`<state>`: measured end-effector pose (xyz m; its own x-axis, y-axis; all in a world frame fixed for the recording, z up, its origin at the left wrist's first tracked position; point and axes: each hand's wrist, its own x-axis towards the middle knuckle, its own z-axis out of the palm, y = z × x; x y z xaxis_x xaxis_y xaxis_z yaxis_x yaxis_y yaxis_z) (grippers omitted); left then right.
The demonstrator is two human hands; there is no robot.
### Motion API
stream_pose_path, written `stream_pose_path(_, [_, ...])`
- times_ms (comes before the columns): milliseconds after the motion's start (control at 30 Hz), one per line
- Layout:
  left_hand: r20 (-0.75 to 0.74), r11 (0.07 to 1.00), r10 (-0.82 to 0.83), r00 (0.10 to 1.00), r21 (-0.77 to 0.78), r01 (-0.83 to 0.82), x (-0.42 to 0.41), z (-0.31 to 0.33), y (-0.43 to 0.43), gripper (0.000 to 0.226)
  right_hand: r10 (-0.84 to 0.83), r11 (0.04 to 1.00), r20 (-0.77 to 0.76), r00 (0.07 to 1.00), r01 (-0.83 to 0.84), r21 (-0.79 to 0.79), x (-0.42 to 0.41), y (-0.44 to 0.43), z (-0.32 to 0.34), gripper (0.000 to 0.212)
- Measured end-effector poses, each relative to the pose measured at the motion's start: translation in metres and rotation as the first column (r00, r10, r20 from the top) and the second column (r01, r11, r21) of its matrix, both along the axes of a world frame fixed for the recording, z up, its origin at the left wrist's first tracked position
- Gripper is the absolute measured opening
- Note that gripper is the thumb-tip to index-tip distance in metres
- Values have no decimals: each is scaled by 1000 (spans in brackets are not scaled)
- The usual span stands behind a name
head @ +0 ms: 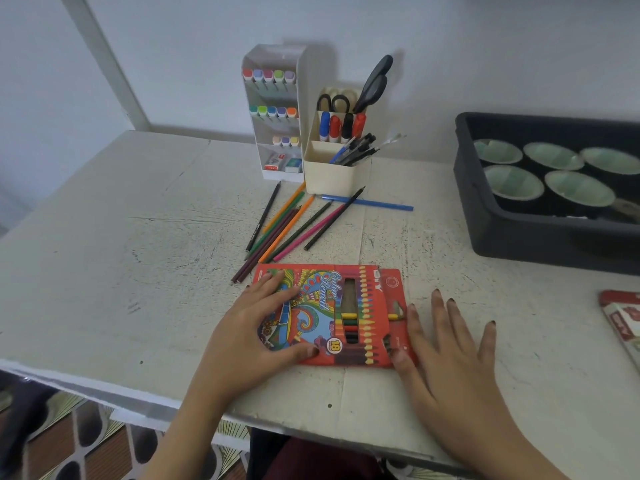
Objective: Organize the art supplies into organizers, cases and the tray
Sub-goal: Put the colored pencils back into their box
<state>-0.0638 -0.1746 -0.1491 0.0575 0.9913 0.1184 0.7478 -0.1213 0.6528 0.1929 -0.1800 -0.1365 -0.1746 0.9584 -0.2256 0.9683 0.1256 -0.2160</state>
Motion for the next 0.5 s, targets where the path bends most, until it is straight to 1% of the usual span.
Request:
stream_pose_path(133, [-2,1000,1,1000,4,-1,1,1,0,75,27,1000,-2,1000,-27,-2,-2,2,-1,86])
stream_pose_path(367, [-4,1000,8,1000,4,-8,0,0,0,76,66,996,-38,997,-68,-52,-11,3,2,88])
stream_pose_path(500, [3,1000,13,1000,2,-13,1,0,0,77,59,994,-89,994,-66,-86,-14,3,3,79])
